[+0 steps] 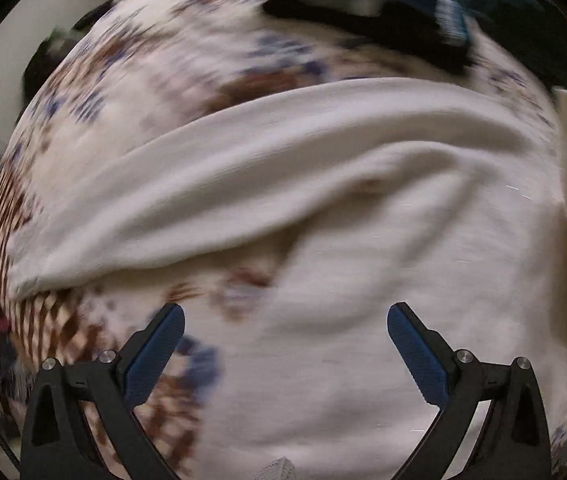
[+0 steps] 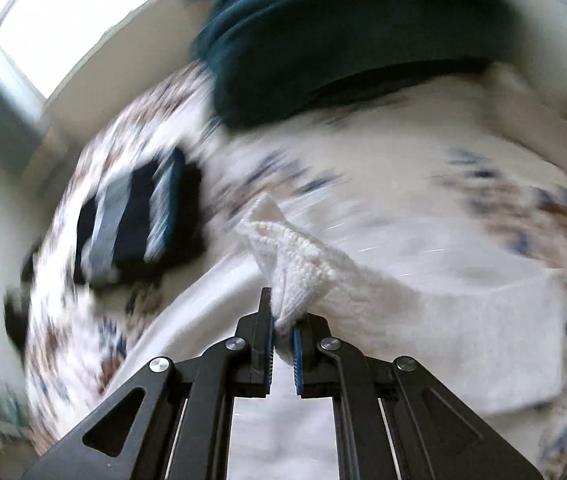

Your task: Fold small clothes

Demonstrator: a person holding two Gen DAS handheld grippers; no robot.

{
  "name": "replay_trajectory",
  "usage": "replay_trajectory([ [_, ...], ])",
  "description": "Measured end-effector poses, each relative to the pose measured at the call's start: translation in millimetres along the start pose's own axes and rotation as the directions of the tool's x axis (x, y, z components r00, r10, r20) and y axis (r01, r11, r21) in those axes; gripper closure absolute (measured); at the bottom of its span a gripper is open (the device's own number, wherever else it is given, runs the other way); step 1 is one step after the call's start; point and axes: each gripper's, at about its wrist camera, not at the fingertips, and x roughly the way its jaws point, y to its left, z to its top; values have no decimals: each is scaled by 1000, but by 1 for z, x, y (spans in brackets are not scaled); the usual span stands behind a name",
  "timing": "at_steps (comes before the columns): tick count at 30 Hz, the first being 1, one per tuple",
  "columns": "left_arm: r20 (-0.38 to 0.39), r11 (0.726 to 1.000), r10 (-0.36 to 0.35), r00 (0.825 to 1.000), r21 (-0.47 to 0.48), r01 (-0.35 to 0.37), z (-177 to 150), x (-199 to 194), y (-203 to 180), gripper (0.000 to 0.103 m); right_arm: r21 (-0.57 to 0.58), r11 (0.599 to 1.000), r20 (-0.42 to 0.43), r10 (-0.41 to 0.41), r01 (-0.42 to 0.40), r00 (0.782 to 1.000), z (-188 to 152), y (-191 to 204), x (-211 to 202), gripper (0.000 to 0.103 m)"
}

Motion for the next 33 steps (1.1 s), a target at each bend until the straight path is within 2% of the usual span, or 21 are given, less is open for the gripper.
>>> replay_trajectory([
  [3, -13, 997, 13, 1000, -70, -14, 6, 17, 36, 0, -158, 987, -59, -46, 36, 997, -31, 71, 55, 95],
  [6, -24, 993, 6, 1000, -120, -9, 5, 25, 60, 0, -259, 965, -96, -74, 46, 993, -55, 113, 90, 95],
  [9, -31, 986, -4, 1000, -165, -1, 12, 37, 80, 0, -314, 948, -111, -100, 60, 989, -63, 138, 113, 95],
  [11, -39, 982, -13, 999, -188, 5, 16, 43, 91, 0, -333, 940, -127, -121, 73, 984, -63, 142, 123, 95],
  [13, -46, 975, -26, 999, -222, 15, 19, 44, 108, 0, -313, 949, -205, -118, 50, 972, -60, 137, 123, 90],
  [15, -51, 964, -46, 998, -263, 31, 17, 39, 126, 0, -201, 978, -291, -14, -47, 957, -54, 120, 113, 74],
  [17, -59, 944, -64, 996, -328, 42, 13, 33, 152, 0, -88, 991, -310, 70, -102, 948, -47, 98, 89, 38],
  [18, -67, 931, -76, 995, -362, 47, 9, 31, 163, 0, -38, 994, -301, 89, -106, 949, -45, 83, 72, 35],
  [20, -83, 887, -113, 990, -458, 63, 0, 31, 190, 0, 1, 997, -288, 75, -78, 955, -46, 60, 44, 35],
  [22, -89, 824, -168, 982, -560, 90, -6, 39, 217, 0, 14, 1000, -271, -6, 10, 963, -53, 32, 15, 35],
  [24, -73, 741, -211, 975, -662, 111, -12, 50, 245, 0, 16, 994, -251, -96, 104, 963, -57, 9, -2, 34],
  [26, -39, 641, -234, 972, -758, 124, -18, 61, 272, 0, 18, 977, -240, -202, 213, 949, -64, -19, -13, 34],
  [27, -12, 582, -238, 971, -802, 133, -20, 67, 287, 0, 24, 972, -248, -222, 235, 943, -66, -28, -15, 34],
  [28, 2, 549, -240, 971, -825, 137, -20, 71, 295, 0, 36, 966, -261, -238, 256, 935, -67, -38, -14, 34],
  [30, 50, 446, -243, 969, -881, 157, -19, 81, 318, 0, 81, 952, -290, -261, 295, 921, -72, -58, -12, 34],
  [31, 66, 409, -236, 969, -898, 161, -19, 83, 325, 0, 93, 949, -295, -264, 303, 918, -73, -62, -11, 34],
  [33, 107, 316, -208, 972, -933, 170, -18, 87, 341, 2, 100, 939, -307, -287, 330, 908, -78, -70, -8, 34],
])
